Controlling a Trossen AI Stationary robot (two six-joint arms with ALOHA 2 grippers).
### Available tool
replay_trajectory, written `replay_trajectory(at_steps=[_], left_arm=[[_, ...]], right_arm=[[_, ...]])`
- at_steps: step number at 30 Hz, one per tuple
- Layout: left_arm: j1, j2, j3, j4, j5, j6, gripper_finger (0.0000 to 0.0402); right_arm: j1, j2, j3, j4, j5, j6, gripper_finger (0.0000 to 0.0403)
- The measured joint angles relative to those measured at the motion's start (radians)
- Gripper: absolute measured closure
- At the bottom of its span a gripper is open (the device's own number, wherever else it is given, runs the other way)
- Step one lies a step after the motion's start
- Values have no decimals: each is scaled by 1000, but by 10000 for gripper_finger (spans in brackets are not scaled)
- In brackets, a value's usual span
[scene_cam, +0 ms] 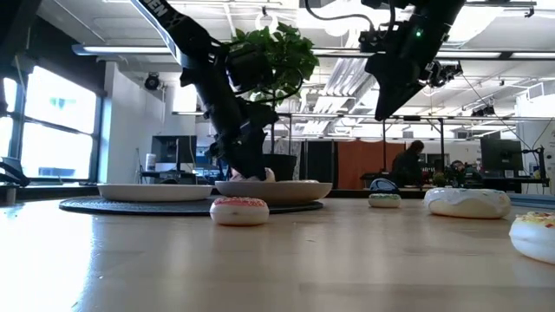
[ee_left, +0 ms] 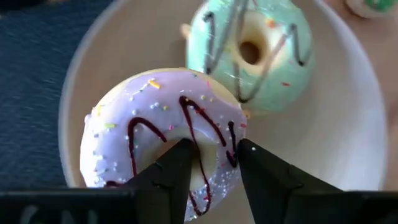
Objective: Pick & Place donuts
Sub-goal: Put the large purple donut onto the brown plate
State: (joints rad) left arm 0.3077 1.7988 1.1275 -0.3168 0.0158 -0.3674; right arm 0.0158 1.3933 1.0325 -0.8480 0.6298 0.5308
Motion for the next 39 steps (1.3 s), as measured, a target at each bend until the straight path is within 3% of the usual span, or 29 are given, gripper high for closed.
replay_trajectory(at_steps=[6,12,18,22,26,32,39], left_arm=[[-2,-7,43,-37,46,-7,275],[-22,-8,125,-60,46,34,275],[-47,-8,157,-114,30,57,275],[-55,-8,157,-162,-11,57,275],[-61,-8,157,-154,-29,59,275],[-64,-8,156,-127,-28,59,275],[-74,-8,156,-84,-22,59,275]], right_arm=[[-2,0,0,23,11,-6,237],[-17,29,0,293,53,-150,238],[-59,100,-81,608,-178,-354,238],[-118,97,-153,850,-289,-402,238],[-188,105,-238,1048,-431,-378,238],[-286,141,-373,1321,-516,-322,238],[-316,283,-400,1546,-621,-243,238]])
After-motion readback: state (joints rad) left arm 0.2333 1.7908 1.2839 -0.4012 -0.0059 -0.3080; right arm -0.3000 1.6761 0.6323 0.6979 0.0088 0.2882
